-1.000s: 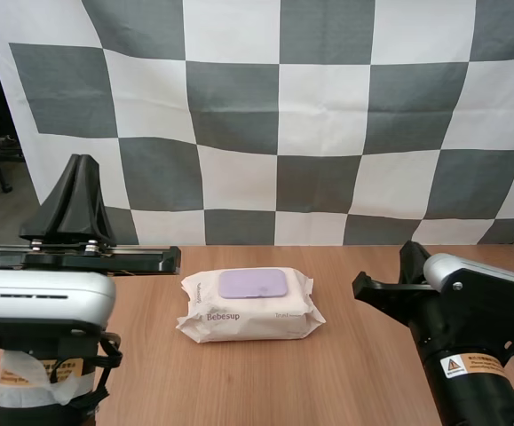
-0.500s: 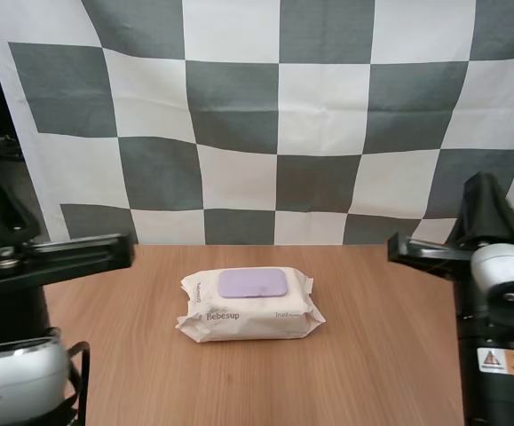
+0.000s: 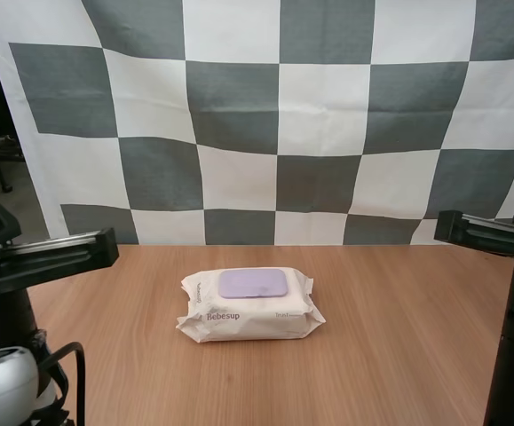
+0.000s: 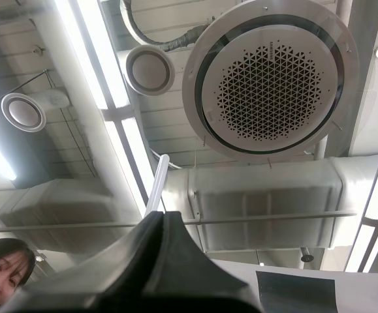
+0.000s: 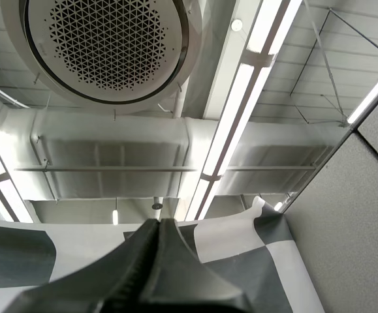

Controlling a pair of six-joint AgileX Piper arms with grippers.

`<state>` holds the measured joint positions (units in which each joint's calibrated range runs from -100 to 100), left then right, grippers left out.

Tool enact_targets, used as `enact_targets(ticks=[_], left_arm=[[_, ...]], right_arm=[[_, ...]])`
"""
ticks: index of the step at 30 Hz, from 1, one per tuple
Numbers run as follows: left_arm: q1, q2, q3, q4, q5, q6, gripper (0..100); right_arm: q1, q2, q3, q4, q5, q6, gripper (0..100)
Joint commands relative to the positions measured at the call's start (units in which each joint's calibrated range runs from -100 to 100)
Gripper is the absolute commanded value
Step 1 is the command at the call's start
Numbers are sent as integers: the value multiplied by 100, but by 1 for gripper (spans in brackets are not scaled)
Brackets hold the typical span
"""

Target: Open the wet wipes lid

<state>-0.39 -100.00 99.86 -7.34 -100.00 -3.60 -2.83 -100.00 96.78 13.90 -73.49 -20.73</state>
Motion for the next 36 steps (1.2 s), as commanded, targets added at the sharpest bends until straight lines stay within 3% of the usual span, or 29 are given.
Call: enact_targets(ticks=[1,7,16,36], left_arm=[[4,0,-72,97,0,-1,0],[4,0,-70,173,0,-1,0],[4,0,-70,1460,0,-12,0],[4,0,-150,1135,518,-11,0]], right_arm=[[-2,0,-4,-52,508,-93,0],[-2,0,-4,-99,1386,-206,0],[-2,0,-4,-205,1378,-206,0],[-2,0,-4,-243,1362,-220,0]])
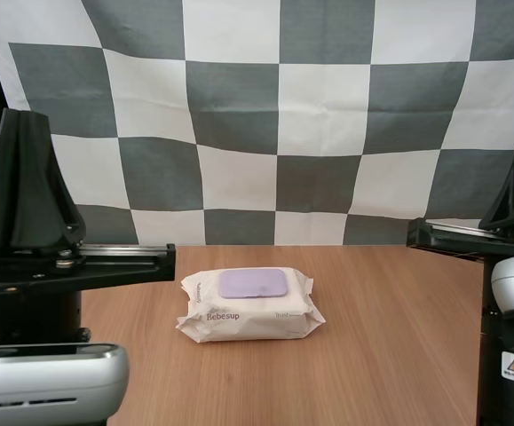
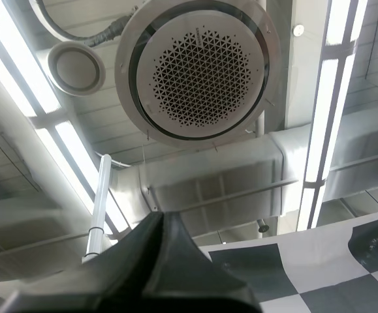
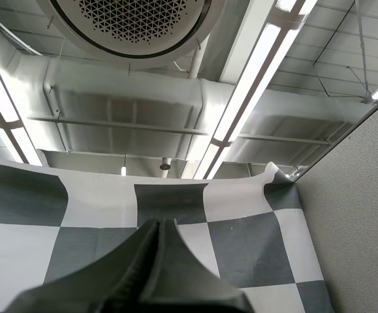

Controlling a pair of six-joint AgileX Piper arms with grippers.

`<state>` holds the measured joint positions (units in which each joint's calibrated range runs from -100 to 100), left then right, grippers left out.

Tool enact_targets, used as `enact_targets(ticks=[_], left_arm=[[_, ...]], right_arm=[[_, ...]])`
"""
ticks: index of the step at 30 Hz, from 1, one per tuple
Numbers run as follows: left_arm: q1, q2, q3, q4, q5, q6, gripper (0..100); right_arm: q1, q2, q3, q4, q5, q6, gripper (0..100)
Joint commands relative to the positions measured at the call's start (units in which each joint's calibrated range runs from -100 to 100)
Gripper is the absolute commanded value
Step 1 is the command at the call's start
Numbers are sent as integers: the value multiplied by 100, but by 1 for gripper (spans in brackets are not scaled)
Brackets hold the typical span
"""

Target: Open the wet wipes lid

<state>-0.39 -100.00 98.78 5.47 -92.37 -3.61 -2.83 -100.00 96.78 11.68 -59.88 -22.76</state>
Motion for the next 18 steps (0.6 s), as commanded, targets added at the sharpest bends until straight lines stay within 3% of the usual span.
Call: enact_targets(ticks=[1,2,5,7,9,12,18], left_arm=[[4,0,-140,-173,-144,-46,0],[4,0,-225,-173,32,-55,0],[4,0,-1097,167,2436,-137,0],[4,320,-2080,310,5501,-134,0],[4,796,-2905,456,7028,157,0],[4,1741,-4079,518,8728,651,0],[81,3363,-5358,550,12515,1483,0]], right_arm=[[-2,0,-4,-125,2,-156,0],[-2,0,-4,-242,39,-266,0],[-2,0,-138,-891,544,-384,0],[-2,0,-763,-1607,2412,-365,0],[-2,355,-1585,-1721,4073,-323,0],[-2,1246,-2664,-1807,5045,-251,0],[-2,3186,-4371,-3006,8265,-331,0]])
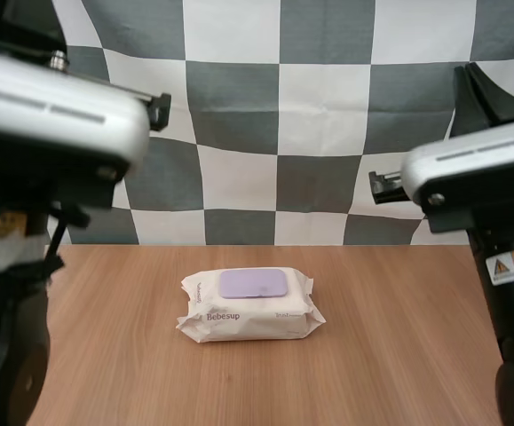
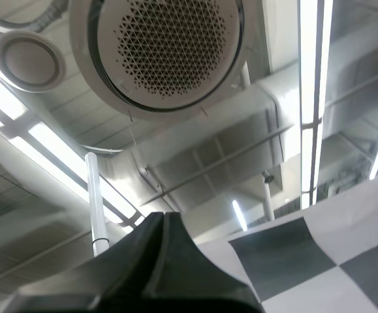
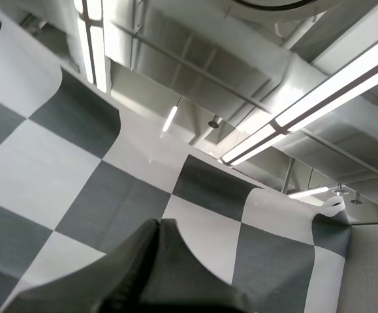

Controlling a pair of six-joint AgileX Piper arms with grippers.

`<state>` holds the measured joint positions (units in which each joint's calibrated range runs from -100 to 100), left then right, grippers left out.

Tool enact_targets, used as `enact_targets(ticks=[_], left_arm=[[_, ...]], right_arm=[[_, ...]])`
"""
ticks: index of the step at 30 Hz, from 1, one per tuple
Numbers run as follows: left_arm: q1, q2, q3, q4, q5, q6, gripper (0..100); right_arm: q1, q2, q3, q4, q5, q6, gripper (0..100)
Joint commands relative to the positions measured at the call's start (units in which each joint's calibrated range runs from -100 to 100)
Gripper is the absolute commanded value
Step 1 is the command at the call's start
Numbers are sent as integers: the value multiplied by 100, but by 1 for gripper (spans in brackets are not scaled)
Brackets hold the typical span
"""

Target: Open the wet wipes lid

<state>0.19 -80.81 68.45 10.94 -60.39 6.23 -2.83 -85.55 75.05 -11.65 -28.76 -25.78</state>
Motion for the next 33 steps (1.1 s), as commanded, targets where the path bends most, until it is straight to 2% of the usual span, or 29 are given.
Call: enact_targets(ticks=[1,4,6,8,9,11,14,19,22,26,27,29,33], left_arm=[[39,1665,-2359,3,9583,629,0],[65,2269,-2371,3,10516,1266,0],[74,2662,-2371,66,11220,1564,0],[99,3077,-2371,334,11791,1569,0],[126,3303,-2371,527,12012,1509,0],[209,3621,-2356,767,12387,1313,0],[451,3893,-2105,874,12531,1320,0],[1089,4256,-982,540,11551,1896,0],[1528,4571,-216,-290,10519,2802,0],[1973,5016,183,-1788,10268,4314,0],[2075,5122,194,-2355,10510,4815,0],[2263,5214,194,-3239,10858,5563,0],[2575,5263,120,-4897,12686,6939,0]], right_arm=[[-2,2140,-2417,-667,5696,-29,0],[-2,2966,-2714,-667,6075,-107,0],[-2,3467,-2737,-667,6057,-616,0],[-2,3873,-2737,-667,6194,-1079,0],[-2,4209,-2737,-667,6458,-1513,0],[-2,4645,-2737,-667,6859,-1827,0],[-2,5144,-2737,-667,7439,-2073,0],[-2,5745,-2737,-253,8094,-2489,0],[-2,5871,-2737,473,8298,-2989,0],[6,5871,-2737,1615,8683,-3739,0],[6,5871,-2737,2084,8890,-4029,0],[6,5871,-2737,2584,9219,-4492,0],[6,5871,-2737,3069,9347,-4750,0]])
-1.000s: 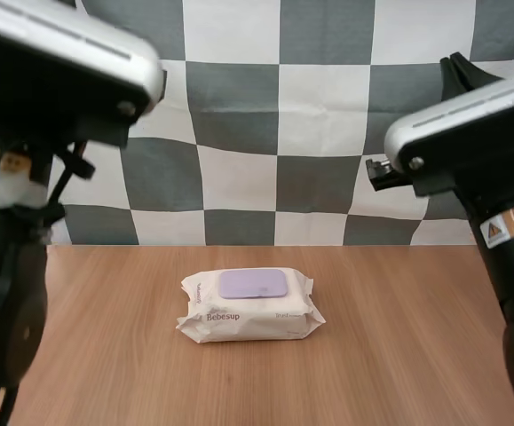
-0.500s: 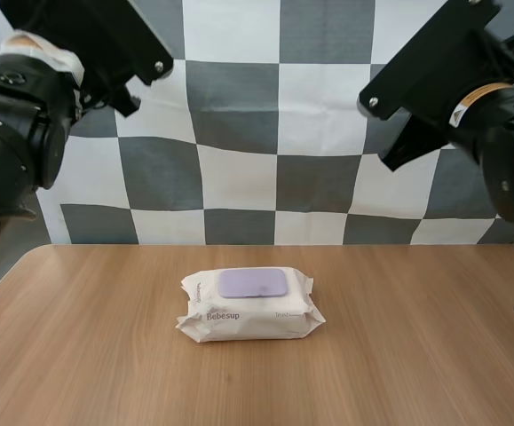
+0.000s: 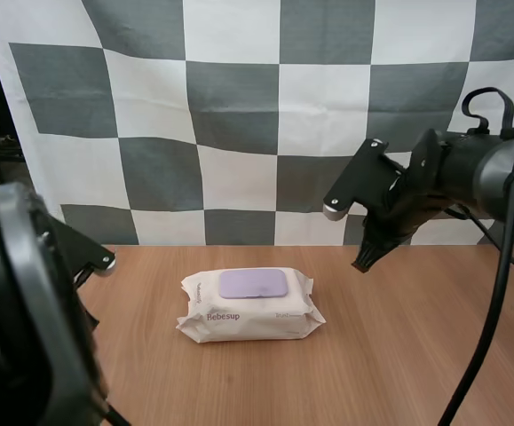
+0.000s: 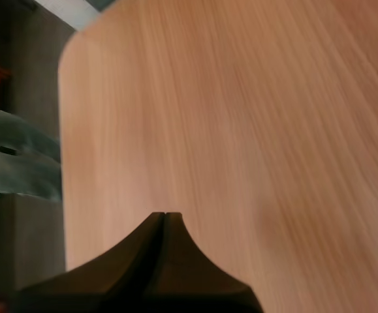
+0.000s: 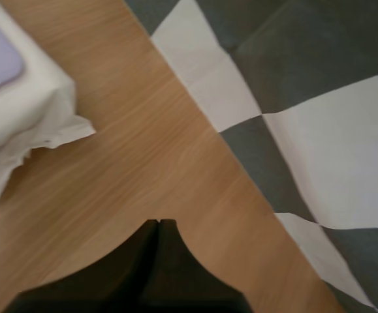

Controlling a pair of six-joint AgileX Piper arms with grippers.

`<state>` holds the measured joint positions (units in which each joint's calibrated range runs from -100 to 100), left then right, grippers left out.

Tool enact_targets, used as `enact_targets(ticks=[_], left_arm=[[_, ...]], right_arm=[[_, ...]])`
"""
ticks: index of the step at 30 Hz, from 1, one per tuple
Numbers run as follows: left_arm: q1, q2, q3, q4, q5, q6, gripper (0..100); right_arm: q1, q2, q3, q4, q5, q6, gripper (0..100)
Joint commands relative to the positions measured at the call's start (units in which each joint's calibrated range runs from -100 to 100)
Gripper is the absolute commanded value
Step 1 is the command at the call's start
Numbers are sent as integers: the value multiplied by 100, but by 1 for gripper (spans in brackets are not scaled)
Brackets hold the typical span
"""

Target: Open the wet wipes lid

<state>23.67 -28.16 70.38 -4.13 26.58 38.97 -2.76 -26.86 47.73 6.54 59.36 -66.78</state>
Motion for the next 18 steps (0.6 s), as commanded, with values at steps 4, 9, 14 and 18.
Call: enact_targets(ticks=[4,9,14,18], left_arm=[[444,-2,-399,-4418,5799,4176,0],[444,-2,-593,-5463,7342,4134,0],[228,-2,-512,-6283,7342,4263,1],[-59,-2,-512,-6485,7342,4396,17]], right_arm=[[-1,2,-5,1282,597,-666,0],[-1,15,-5,1164,594,-815,0],[-1,15,-5,1012,594,-815,0],[-1,15,-5,999,594,-815,0]])
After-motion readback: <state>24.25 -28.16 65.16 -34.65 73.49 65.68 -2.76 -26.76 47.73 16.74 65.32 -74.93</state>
